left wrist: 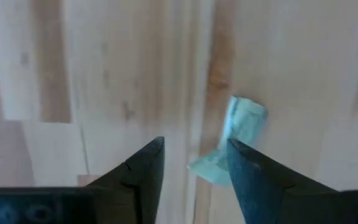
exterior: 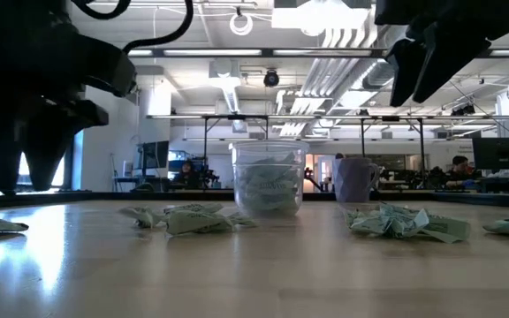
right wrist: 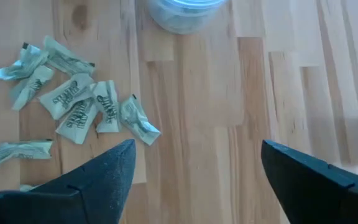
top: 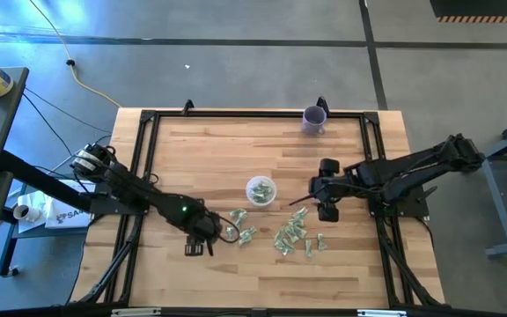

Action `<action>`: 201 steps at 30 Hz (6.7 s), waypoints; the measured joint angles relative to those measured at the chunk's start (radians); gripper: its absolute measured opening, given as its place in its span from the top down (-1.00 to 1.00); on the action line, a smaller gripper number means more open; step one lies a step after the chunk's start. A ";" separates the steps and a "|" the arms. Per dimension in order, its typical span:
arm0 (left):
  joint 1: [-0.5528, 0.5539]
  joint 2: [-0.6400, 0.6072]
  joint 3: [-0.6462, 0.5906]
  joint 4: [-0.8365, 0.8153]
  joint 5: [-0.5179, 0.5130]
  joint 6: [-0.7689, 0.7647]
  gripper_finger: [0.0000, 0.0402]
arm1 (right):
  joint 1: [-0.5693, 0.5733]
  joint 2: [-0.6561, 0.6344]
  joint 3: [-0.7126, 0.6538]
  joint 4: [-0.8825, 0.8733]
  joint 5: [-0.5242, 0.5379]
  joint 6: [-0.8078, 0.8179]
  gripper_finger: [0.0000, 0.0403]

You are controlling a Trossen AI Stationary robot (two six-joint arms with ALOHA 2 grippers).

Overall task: Pick and place Stevia / Truvia into bins
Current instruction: Put the green stevia packet into the transparent bin

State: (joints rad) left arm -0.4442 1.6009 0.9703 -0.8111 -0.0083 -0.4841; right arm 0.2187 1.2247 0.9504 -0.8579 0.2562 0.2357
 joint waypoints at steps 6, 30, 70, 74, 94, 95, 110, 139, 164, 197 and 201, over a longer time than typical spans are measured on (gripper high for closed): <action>-0.016 0.000 0.000 -0.001 0.028 0.123 -0.40 | -0.018 0.000 0.000 -0.020 0.000 0.048 -0.74; -0.053 -0.003 -0.153 0.199 0.073 0.188 -0.19 | -0.082 0.000 0.000 -0.044 0.022 0.054 -0.74; 0.417 0.028 0.315 0.136 -0.176 0.397 0.88 | 0.173 -0.116 0.000 -0.222 0.131 0.407 -0.52; 0.469 0.121 0.376 0.172 -0.108 0.401 0.88 | 0.194 -0.116 0.000 -0.222 0.176 0.420 -0.52; 0.437 0.297 0.691 -0.256 -0.006 0.223 0.26 | 0.191 -0.116 0.000 -0.245 0.211 0.393 -0.52; 0.427 0.294 0.699 -0.310 -0.007 0.221 0.23 | 0.188 -0.116 0.000 -0.246 0.211 0.386 -0.52; 0.450 0.287 0.701 -0.093 -0.091 0.269 0.48 | 0.133 -0.115 0.000 -0.255 0.183 0.348 -0.52; 0.490 0.426 0.827 -0.159 0.036 0.270 0.64 | 0.133 -0.115 -0.001 -0.297 0.207 0.420 -0.52; 0.366 0.373 1.246 -0.760 -0.200 0.320 0.54 | 0.134 -0.115 -0.001 -0.310 0.194 0.360 -0.52; 0.032 0.136 0.129 0.251 -0.150 -1.173 -0.29 | 0.207 -0.185 -0.351 0.059 -0.037 0.524 -0.52; 0.032 0.163 0.129 0.269 -0.165 -1.266 -0.38 | 0.207 -0.185 -0.351 0.058 -0.038 0.524 -0.52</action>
State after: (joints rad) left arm -0.4126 1.7641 1.0996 -0.5418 -0.1735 -1.7496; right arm 0.4259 1.0401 0.5991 -0.8001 0.2180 0.7597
